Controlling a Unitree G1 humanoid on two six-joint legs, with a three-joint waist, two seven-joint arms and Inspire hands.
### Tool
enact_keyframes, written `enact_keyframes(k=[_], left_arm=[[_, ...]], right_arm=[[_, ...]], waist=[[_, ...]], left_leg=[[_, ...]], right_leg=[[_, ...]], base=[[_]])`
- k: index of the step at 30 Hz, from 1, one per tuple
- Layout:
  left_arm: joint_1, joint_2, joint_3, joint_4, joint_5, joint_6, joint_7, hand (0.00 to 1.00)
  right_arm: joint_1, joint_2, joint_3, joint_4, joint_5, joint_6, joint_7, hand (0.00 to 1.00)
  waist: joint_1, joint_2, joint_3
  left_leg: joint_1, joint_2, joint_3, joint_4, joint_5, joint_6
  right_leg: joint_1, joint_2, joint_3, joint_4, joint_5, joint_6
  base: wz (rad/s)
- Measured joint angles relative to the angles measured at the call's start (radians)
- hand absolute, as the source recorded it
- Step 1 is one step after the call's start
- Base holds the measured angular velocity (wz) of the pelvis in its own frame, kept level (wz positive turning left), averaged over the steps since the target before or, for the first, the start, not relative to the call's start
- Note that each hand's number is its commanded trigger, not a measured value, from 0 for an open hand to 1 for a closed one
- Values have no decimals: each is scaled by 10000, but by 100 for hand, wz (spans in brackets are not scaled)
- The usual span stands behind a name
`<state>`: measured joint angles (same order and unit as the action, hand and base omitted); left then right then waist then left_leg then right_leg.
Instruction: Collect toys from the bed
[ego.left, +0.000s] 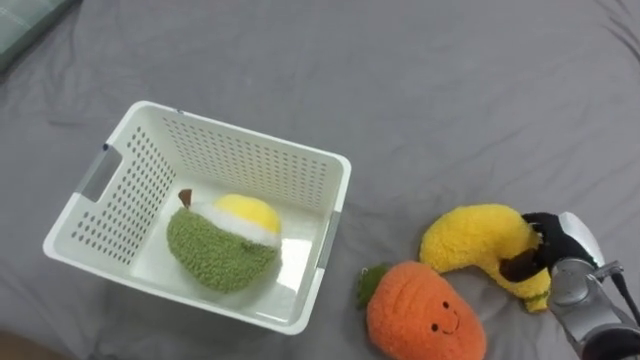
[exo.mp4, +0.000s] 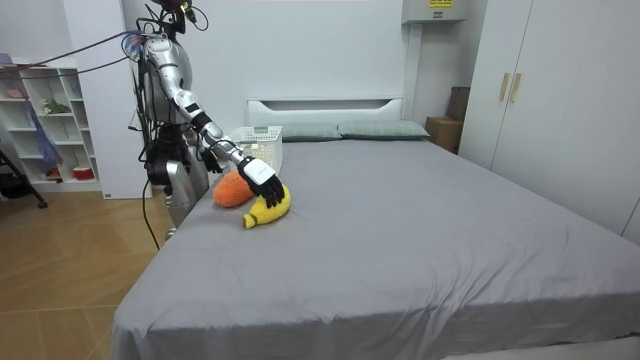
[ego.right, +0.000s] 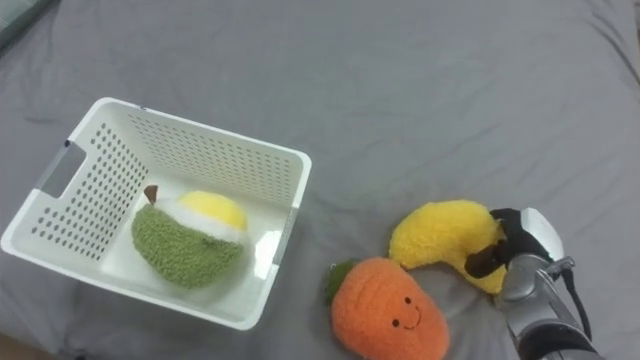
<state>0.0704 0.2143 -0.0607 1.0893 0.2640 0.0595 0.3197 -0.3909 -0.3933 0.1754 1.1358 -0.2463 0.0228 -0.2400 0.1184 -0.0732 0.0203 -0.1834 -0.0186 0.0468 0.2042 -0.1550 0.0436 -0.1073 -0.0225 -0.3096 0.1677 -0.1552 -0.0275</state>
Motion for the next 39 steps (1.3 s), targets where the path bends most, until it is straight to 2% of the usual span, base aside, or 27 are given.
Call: enact_keyframes(k=[5, 10, 14, 22, 28, 35, 37, 39], left_arm=[[-1, -3, -6, 18, 0, 0, -1, 0], [-44, -3, -23, 223, -8, -2, -26, 0], [-107, -4, -28, 309, -17, -25, -63, 0], [-139, -3, -3, 296, -196, -183, -113, 0], [-171, -3, -3, 291, -204, -261, -111, 0], [-117, -3, 155, 244, -189, -481, -106, 0], [-62, -2, 294, 109, -213, -482, -85, 0], [-39, 0, 298, 101, -369, -523, -83, 0]], right_arm=[[8, 71, 20, 5, 5, 2, 87, 100], [21, 95, 94, 2, 37, -2, 146, 100], [67, 104, 95, 10, 111, -18, 114, 100], [369, 104, -28, 58, 146, -359, -182, 100], [439, 103, -34, 281, 643, -561, -464, 100], [443, 98, -102, 128, 783, -657, -472, 100], [671, 85, -262, -416, 858, -645, -470, 100], [841, 86, -430, -907, 934, -637, -473, 100]], waist=[[8, 79, -3], [-1, 173, -48], [0, 181, -53], [-17, 286, -93], [-31, 349, -117], [-34, 288, -134], [-55, 206, -162], [-116, 162, -154]], left_leg=[[2, -1, -1, 1, 8, 1], [-3, -23, -66, -12, 26, 4], [-2, -51, -97, -1, 52, 19], [-9, -127, -192, -10, 107, 85], [-18, -128, -261, -107, 177, 49], [46, -126, -228, -231, 228, 39], [84, -129, -211, -220, 232, 42], [236, -138, -183, -234, 236, 47]], right_leg=[[3, -4, -6, 5, 0, -1], [7, -20, -78, 12, 0, -1], [18, -44, -105, 11, 1, -1], [25, -113, -110, 30, 11, 9], [25, -106, -185, 22, 13, 12], [7, -103, -145, 17, 11, 14], [38, -112, -143, 23, 11, 14], [203, -124, -148, 9, 10, 16]], base=[[0], [2], [2], [2], [4], [0], [0], [0]])
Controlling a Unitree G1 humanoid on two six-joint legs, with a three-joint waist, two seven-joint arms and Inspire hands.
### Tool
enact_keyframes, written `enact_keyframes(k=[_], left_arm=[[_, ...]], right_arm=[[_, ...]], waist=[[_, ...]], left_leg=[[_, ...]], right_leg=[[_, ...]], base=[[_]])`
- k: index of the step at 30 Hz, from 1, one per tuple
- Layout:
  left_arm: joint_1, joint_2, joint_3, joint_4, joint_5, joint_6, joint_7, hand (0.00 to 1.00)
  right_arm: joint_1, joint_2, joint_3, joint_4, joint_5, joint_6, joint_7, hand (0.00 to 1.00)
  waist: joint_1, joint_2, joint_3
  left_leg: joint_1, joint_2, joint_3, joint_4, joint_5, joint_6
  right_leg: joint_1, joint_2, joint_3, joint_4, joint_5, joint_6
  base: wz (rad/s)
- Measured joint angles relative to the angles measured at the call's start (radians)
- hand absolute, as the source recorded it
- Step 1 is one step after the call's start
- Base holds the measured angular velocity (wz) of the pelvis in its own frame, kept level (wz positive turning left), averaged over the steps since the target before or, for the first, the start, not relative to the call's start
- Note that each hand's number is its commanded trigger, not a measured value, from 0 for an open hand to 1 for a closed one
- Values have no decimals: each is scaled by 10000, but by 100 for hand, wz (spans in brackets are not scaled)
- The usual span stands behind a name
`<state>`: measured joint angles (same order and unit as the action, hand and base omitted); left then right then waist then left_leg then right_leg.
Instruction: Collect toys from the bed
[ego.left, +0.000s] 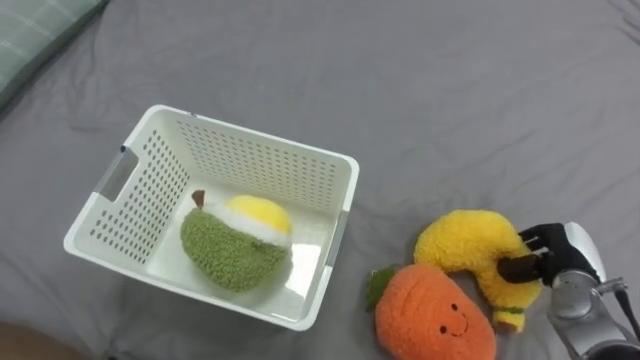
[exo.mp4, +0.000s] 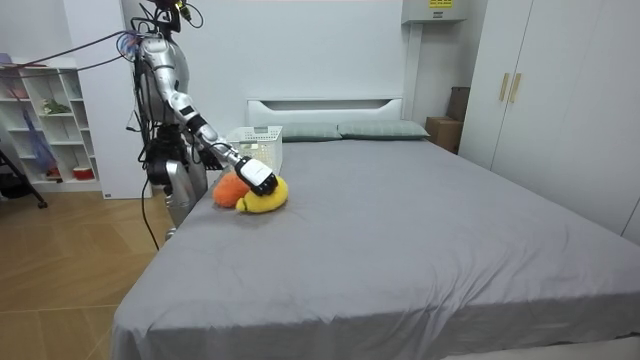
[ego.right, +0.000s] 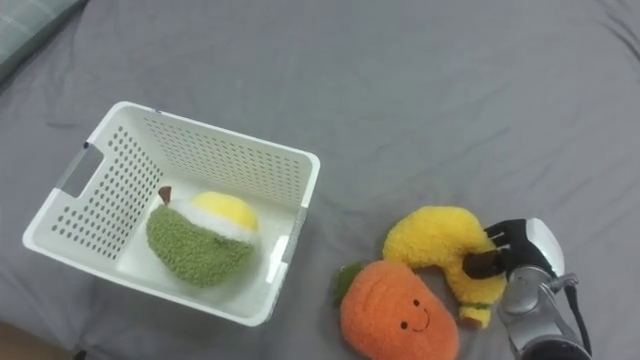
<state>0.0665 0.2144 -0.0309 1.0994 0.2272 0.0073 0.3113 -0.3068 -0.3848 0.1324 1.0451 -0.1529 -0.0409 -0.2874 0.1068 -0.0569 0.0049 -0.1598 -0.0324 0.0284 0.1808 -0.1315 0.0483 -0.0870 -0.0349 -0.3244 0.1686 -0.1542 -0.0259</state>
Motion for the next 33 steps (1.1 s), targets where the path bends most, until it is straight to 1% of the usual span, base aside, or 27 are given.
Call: enact_keyframes(k=[2, 3, 5, 6, 7, 9, 11, 12, 14, 15, 16, 18, 19, 22, 26, 27, 28, 32, 33], left_arm=[[67, 27, 27, 2, -62, -22, 7, 0], [112, 28, 121, -2, -65, -48, 20, 0], [208, 26, 275, -5, -63, -80, 23, 0], [261, 26, 317, -28, -55, -82, 23, 0], [266, 26, 345, -79, -53, -83, 28, 0], [401, 26, 387, -117, -61, -83, 38, 0], [440, 26, 386, -136, -49, -80, 45, 0], [446, 26, 384, -191, 8, -77, 56, 0], [489, -12, 386, -197, 2, -71, 67, 0], [585, -47, 388, -197, 2, -46, 70, 0], [657, -54, 408, -196, 3, -14, 70, 0], [706, -85, 674, -253, 9, 62, 89, 0], [753, -89, 768, -356, 9, 146, 116, 0], [831, -150, 899, -733, 5, 170, 131, 0], [828, -267, 906, -907, 11, 171, 229, 0], [823, -302, 906, -924, 20, 169, 305, 0], [809, -316, 901, -917, 11, 170, 314, 0], [841, -333, 876, -892, 13, 188, 342, 0], [841, -343, 873, -893, 12, 200, 345, 0]], right_arm=[[171, 1, -9, -639, 22, 1, -34, 100], [234, 1, -18, -1180, 15, 23, -41, 100], [268, 1, -89, -1873, -33, -8, -85, 100], [427, 1, -273, -2405, -77, -18, -87, 100], [581, -2, -426, -2812, -151, -18, -107, 100], [635, -2, -485, -3192, -154, -16, -180, 100], [838, -2, -525, -3655, -173, -16, -263, 100], [1073, 0, -522, -4118, -146, -8, -310, 100], [1469, 3, -504, -4857, -214, -6, -300, 100], [1720, 5, -482, -5370, -401, 3, -295, 100], [1939, 4, -477, -5874, -620, 86, -288, 100], [2127, 2, -481, -6741, -744, 248, -277, 100], [2163, -1, -483, -7174, -799, 250, -277, 100], [2148, -45, -483, -8018, -794, 258, -211, 100], [2139, -41, -458, -8337, -792, 279, 22, 100], [2139, -33, -455, -8437, -803, 367, 139, 100], [2139, -34, -452, -8678, -778, 454, 234, 100], [2140, -10, -422, -9485, -713, 583, 430, 100], [2140, 14, -416, -9818, -712, 588, 479, 100]], waist=[[-73, -73, 2], [-114, -144, 18], [-215, -239, 18], [-227, -306, 1], [-219, -355, 1], [-232, -377, -7], [-229, -372, -16], [-190, -365, -19], [-171, -313, -12], [-162, -247, -16], [-143, -191, -54], [-193, -146, -56], [-205, -129, -65], [-195, -131, -73], [-138, -125, -66], [-134, -120, -66], [-104, -100, -45], [-110, -68, -24], [-115, -47, 12]], left_leg=[[216, -6, -11, -55, 0, 0], [352, -5, 29, -106, 1, 2], [516, -4, 139, -120, 0, 2], [649, -2, 191, -146, -1, 1], [780, -1, 214, -162, -5, 3], [955, -2, 229, -205, -12, 10], [1041, -3, 229, -229, -17, 16], [1046, -1, 234, -239, -17, 16], [1135, 5, 296, -300, -15, 16], [1213, 8, 377, -332, -17, 17], [1261, 7, 378, -364, -23, 23], [1293, 11, 422, -404, -22, 23], [1332, 15, 449, -441, -21, 22], [1383, 15, 504, -461, -21, 23], [1538, 14, 527, -513, -25, 28], [1565, 14, 508, -518, -34, 32], [1563, 18, 506, -519, -35, 33], [1677, 25, 504, -522, -36, 31], [1706, 25, 501, -527, -41, 31]], right_leg=[[202, -4, 3, -19, -7, 11], [301, -5, 52, -36, -17, 27], [479, 10, 126, -140, -21, 32], [589, 16, 172, -172, -20, 31], [715, 21, 209, -187, -23, 32], [844, 21, 249, -188, -23, 32], [932, 21, 265, -186, -23, 33], [932, 25, 264, -185, -23, 33], [968, 39, 383, -176, -22, 32], [1038, 45, 465, -179, -24, 35], [1059, 43, 483, -180, -39, 56], [1051, 43, 515, -179, -46, 65], [1061, 48, 542, -179, -49, 69], [1087, 59, 634, -178, -50, 70], [1203, 58, 652, -177, -50, 71], [1236, 59, 649, -176, -55, 78], [1231, 61, 645, -169, -54, 78], [1307, 63, 639, -152, -54, 78], [1376, 64, 639, -161, -54, 78]], base=[[-3], [-9], [-11], [-9], [-9], [-7], [-2], [0], [-9], [-13], [-11], [-8], [-9], [-6], [0], [0], [0], [0], [0]])
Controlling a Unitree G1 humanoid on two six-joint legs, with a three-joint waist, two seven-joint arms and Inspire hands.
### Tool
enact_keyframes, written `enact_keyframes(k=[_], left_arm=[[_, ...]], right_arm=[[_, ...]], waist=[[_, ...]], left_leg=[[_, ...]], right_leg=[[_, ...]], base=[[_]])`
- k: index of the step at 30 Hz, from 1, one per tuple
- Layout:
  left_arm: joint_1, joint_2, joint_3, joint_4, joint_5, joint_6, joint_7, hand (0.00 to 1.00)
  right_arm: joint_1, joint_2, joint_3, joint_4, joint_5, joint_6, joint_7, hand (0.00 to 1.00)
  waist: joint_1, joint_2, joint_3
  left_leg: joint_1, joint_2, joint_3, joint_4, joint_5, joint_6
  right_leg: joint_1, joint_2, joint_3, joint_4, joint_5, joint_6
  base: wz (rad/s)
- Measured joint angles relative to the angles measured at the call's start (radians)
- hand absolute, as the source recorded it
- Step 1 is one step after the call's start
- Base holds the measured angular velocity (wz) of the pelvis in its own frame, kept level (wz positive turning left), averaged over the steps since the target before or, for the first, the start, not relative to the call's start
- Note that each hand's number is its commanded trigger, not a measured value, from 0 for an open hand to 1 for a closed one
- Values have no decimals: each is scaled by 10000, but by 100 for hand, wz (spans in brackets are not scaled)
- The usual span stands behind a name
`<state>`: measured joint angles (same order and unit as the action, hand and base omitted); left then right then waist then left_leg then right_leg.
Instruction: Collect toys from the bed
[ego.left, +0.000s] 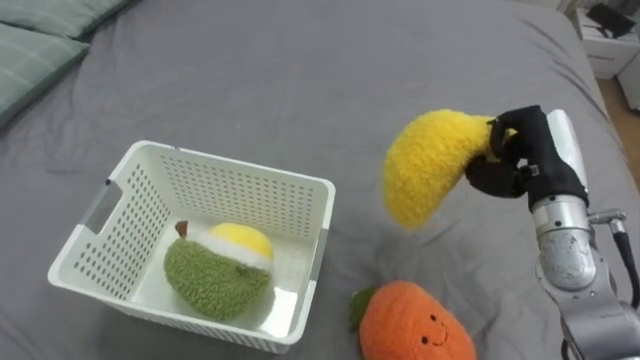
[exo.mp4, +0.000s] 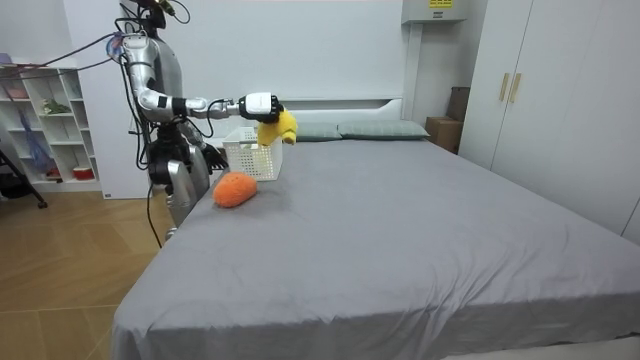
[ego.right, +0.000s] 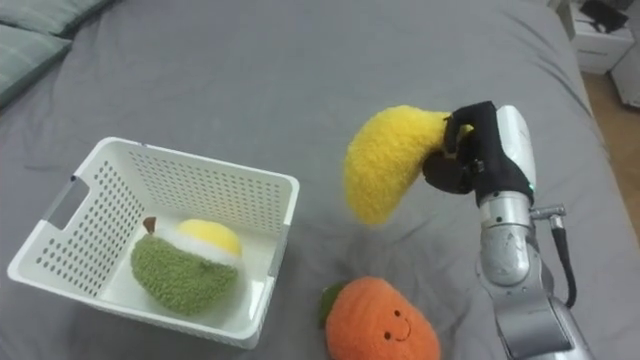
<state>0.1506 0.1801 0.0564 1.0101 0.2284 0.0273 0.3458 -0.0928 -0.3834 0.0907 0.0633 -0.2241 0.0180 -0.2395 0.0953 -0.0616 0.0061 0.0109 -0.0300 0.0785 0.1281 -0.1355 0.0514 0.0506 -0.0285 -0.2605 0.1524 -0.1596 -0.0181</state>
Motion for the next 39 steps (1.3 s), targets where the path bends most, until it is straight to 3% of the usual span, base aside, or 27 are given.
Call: enact_keyframes(k=[8, 12, 15, 18, 22, 24, 30, 34, 39], left_arm=[[0, -25, -8, 47, 4, 16, -2, 0], [2, -59, -15, 253, 45, 177, -45, 0], [4, -71, -15, 242, 195, 259, -48, 0], [-62, -148, -11, 96, 390, 411, -50, 0], [-114, -333, 15, -5, 721, 535, -50, 0], [-48, -345, 7, 29, 740, 566, -61, 0], [24, -317, -71, -16, 797, 792, -52, 0], [-19, -312, -246, -186, 811, 834, -157, 0], [-34, -368, -415, -209, 1189, 834, -255, 0]], right_arm=[[-155, 46, 77, -1023, -7, 58, 547, 100], [-337, 440, 147, -1353, -262, 203, 580, 100], [-684, 487, 624, -1707, -541, 469, 614, 100], [-940, 658, 994, -2291, -885, 484, 743, 100], [-1247, 900, 1405, -2672, -1101, 494, 1129, 100], [-1349, 1002, 1665, -2689, -1113, 552, 1299, 100], [-1595, 1568, 2713, -2625, -1139, 1100, 1917, 100], [-1625, 1799, 3204, -2446, -1154, 1148, 2371, 100], [-1648, 2125, 3633, -1573, -1164, 1148, 2537, 100]], waist=[[235, -136, 18], [429, -204, 47], [593, -197, 41], [708, -171, 7], [869, -112, -111], [940, -117, -119], [1195, -182, -77], [1595, -345, 17], [1933, -361, 19]], left_leg=[[52, -1, 2, 8, -6, 0], [-6, -6, -35, 17, -14, 1], [-42, -2, -39, 17, -17, -1], [-75, -9, -116, 25, -17, -2], [-60, -24, -217, 35, -12, -1], [-35, -22, -252, 50, -11, -2], [-28, -18, -367, 71, -18, -19], [-209, -46, -541, 219, -16, -25], [-355, -96, -615, 261, -11, -8]], right_leg=[[41, 2, 13, 34, 0, 0], [6, 18, 50, 19, 1, -1], [-23, 21, 31, 1, 1, -1], [-35, 11, -59, -18, 0, 0], [22, -9, -151, -14, 1, 1], [75, 1, -170, -11, 1, 1], [166, -12, -328, 1, 0, 3], [111, -24, -472, -21, -3, 7], [3, -64, -545, -19, -3, 7]], base=[[0], [0], [1], [7], [7], [2], [7], [13], [4]])
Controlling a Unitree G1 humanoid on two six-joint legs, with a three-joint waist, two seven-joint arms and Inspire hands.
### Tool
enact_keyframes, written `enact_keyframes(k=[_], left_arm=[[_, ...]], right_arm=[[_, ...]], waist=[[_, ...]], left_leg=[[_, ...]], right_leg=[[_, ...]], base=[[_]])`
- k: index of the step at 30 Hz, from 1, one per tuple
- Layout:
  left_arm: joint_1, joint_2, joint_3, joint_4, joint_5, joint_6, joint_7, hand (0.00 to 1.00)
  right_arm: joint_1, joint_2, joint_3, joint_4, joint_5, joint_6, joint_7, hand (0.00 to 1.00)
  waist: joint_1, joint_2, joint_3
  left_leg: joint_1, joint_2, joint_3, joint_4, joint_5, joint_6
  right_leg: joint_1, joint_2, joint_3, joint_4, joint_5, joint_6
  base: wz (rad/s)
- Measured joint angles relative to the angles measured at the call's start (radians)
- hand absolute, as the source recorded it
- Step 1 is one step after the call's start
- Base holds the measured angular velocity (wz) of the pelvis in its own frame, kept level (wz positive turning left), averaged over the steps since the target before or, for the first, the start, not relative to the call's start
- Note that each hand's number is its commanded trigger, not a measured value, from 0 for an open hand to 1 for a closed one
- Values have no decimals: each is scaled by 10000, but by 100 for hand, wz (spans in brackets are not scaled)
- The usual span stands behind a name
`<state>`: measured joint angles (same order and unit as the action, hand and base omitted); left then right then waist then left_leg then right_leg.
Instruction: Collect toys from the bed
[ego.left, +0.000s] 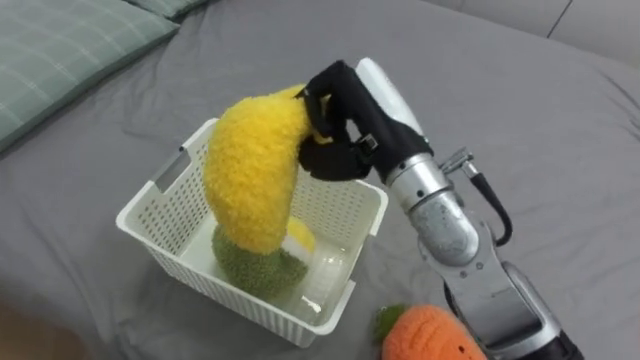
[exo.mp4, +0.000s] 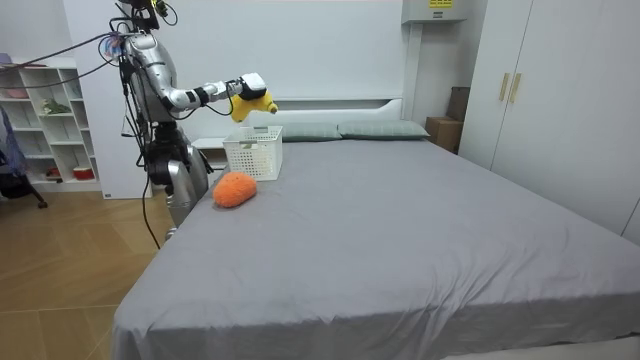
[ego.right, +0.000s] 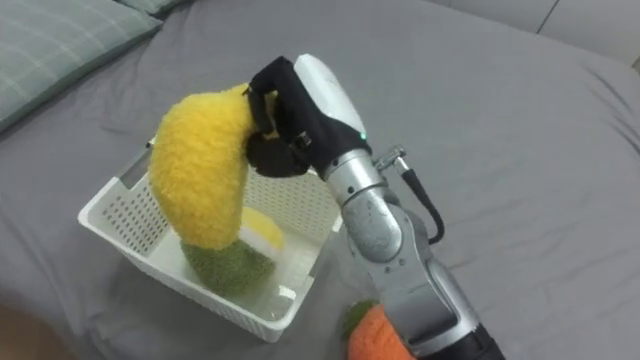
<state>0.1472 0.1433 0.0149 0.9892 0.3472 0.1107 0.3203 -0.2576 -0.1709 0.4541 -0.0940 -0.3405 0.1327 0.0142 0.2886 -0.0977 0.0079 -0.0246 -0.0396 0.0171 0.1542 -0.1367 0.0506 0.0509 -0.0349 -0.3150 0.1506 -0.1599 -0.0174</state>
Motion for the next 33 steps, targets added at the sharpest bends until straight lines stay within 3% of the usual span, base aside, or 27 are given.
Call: enact_keyframes(k=[3, 17, 18, 19, 20, 21, 33], left_arm=[[-15, -21, -1, -193, 92, 18, 10, 0], [120, -84, 28, -268, 688, 354, 36, 0], [153, -86, 25, -276, 722, 355, 40, 0], [191, -86, 23, -288, 780, 351, 44, 0], [233, -84, 24, -290, 782, 353, 46, 0], [253, -84, 24, -290, 782, 356, 46, 0], [495, -119, 9, -363, 778, 358, 25, 0]], right_arm=[[0, 201, 103, 458, -14, 8, 190, 100], [-333, 142, 352, 2804, -278, 216, 75, 100], [-333, 141, 349, 2996, -278, 217, -30, 72], [-342, 141, 337, 3148, -282, 217, -138, 52], [-342, 127, 336, 3231, -283, 217, -186, 16], [-342, 113, 336, 3233, -282, 217, -206, 0], [-357, 49, 245, 3232, -378, 174, -414, 0]], waist=[[176, 43, 33], [485, -91, 70], [483, -93, 73], [486, -91, 78], [483, -89, 80], [483, -84, 83], [453, -30, 119]], left_leg=[[-41, -34, -139, -11, -5, 9], [-80, -84, -318, 19, 12, 20], [-142, -94, -367, 81, 10, 22], [-182, -99, -399, 117, 8, 22], [-191, -102, -429, 122, 8, 22], [-201, -102, -438, 123, 7, 21], [-247, -106, -503, 153, 18, 7]], right_leg=[[-7, -9, -135, -6, -3, 4], [47, -21, -406, -13, -7, 11], [41, -21, -452, -13, -7, 12], [21, -26, -449, -12, -7, 12], [21, -54, -451, -12, -9, 15], [14, -53, -452, -11, -10, 16], [3, -54, -538, -8, -10, 17]], base=[[9], [4], [11], [12], [7], [6], [2]])
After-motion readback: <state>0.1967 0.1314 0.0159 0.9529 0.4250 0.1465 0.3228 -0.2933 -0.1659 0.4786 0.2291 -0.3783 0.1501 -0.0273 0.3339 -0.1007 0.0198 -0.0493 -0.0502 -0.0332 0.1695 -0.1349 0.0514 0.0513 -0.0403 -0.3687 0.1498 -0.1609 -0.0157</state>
